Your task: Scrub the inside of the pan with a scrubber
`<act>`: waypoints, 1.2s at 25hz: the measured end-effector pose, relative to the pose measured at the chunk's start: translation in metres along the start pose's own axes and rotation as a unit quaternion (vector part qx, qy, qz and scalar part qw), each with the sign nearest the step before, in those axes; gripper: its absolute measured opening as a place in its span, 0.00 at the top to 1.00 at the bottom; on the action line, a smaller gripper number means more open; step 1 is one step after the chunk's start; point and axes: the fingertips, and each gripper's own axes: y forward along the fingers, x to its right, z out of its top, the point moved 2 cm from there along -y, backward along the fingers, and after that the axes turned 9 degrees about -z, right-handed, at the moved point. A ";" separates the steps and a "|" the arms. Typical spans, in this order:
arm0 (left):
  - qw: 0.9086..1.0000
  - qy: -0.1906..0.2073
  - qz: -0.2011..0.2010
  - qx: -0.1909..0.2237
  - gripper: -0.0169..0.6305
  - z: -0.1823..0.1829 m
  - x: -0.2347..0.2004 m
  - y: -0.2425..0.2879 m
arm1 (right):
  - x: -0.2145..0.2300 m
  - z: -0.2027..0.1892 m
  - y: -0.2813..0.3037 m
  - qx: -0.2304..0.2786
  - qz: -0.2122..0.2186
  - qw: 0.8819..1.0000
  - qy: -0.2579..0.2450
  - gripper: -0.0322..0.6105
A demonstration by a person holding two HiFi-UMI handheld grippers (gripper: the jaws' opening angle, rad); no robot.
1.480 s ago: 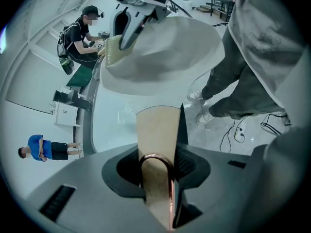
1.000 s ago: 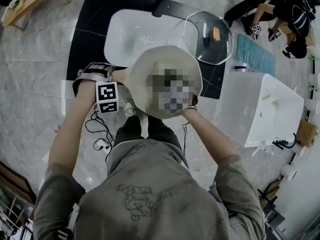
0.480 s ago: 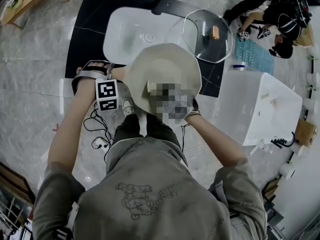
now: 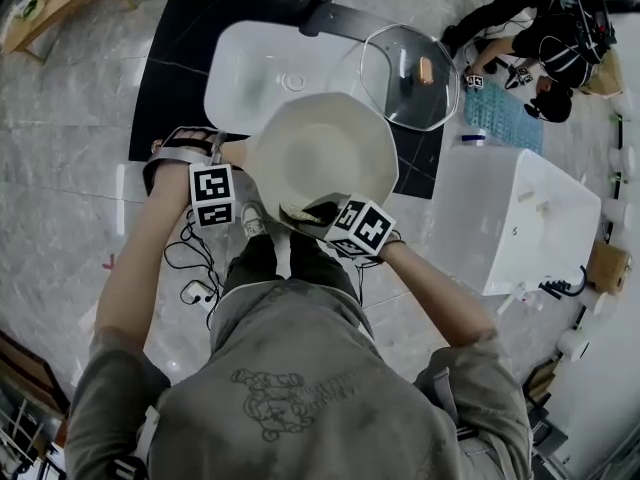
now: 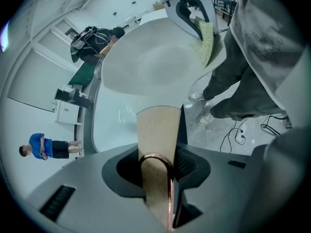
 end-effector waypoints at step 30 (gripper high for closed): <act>1.000 0.006 0.008 0.007 0.75 0.001 -0.001 -0.002 | 0.126 0.076 -0.033 -0.075 -0.302 0.707 -0.635 0.82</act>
